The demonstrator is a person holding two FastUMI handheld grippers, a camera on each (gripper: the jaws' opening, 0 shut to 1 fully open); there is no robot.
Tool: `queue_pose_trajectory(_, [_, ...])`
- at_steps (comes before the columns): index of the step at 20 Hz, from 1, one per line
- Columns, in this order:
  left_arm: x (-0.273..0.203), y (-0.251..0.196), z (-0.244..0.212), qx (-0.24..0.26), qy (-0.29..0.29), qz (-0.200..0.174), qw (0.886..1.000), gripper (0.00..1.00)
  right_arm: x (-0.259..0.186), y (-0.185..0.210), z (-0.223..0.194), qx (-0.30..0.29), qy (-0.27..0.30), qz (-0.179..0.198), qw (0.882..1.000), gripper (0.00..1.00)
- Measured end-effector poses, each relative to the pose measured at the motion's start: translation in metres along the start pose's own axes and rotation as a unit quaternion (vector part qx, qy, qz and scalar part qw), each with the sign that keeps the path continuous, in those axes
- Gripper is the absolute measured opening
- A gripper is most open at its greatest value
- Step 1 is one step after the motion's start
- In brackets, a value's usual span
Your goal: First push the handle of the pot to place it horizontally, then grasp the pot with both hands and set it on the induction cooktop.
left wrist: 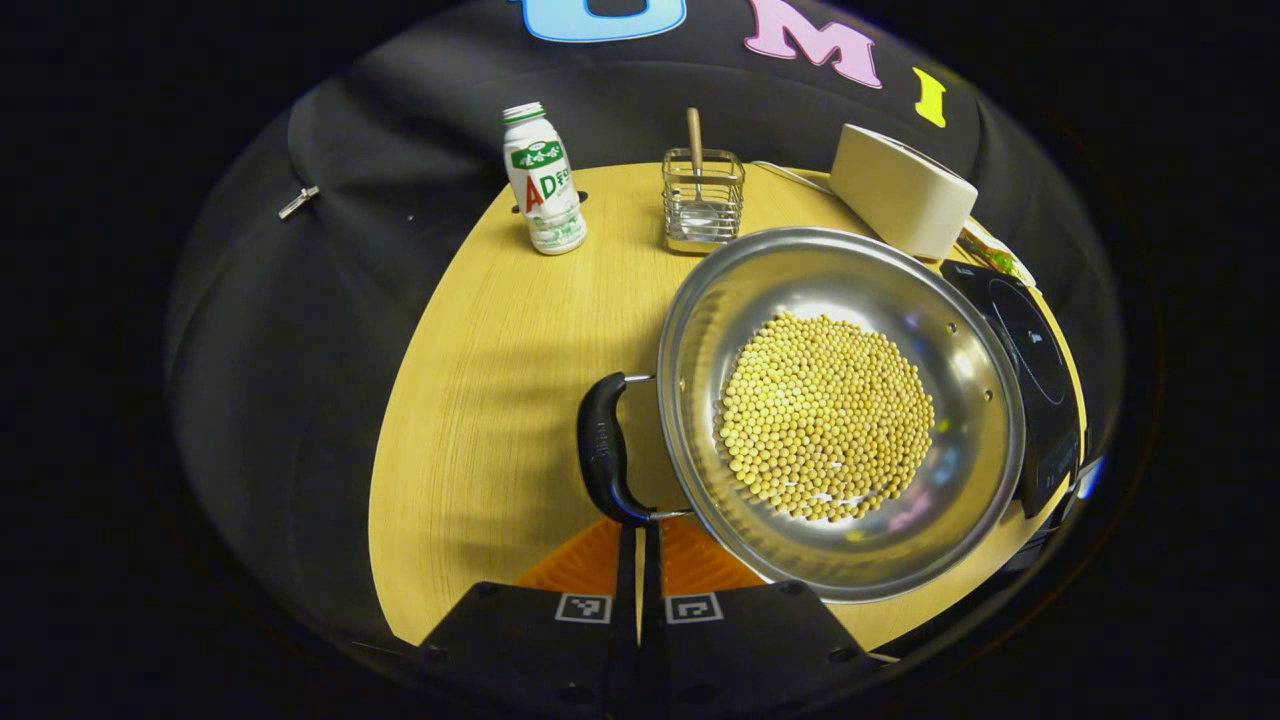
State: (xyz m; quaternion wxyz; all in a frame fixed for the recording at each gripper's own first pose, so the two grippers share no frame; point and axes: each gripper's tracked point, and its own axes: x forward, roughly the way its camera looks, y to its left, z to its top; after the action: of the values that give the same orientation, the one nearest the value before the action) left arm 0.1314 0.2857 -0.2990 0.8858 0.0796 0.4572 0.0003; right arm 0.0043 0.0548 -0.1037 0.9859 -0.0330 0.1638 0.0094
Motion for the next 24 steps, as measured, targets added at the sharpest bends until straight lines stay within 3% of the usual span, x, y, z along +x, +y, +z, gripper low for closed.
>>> queue_pose_trajectory(4, [-0.022, 0.023, -0.001, -0.017, -0.027, 0.036, 0.999, 0.06, 0.017, 0.033, -0.007, 0.005, 0.014, 0.034, 0.999, 0.98])
queue_pose_trajectory(8, [-0.062, 0.033, 0.012, -0.070, -0.080, 0.034, 0.994, 0.12, 0.038, 0.078, -0.023, 0.012, 0.048, 0.080, 0.996, 0.99])
queue_pose_trajectory(11, [-0.086, 0.034, 0.031, -0.099, -0.121, 0.022, 0.987, 0.57, 0.060, 0.113, -0.031, 0.028, 0.075, 0.104, 0.991, 0.99])
queue_pose_trajectory(13, [-0.100, 0.031, 0.042, -0.108, -0.141, 0.014, 0.984, 0.98, 0.074, 0.138, -0.037, 0.038, 0.095, 0.124, 0.987, 0.99])
queue_pose_trajectory(24, [-0.078, 0.026, 0.074, -0.088, -0.170, 0.012, 0.981, 0.95, 0.146, 0.220, -0.097, 0.032, 0.199, 0.165, 0.966, 0.99])
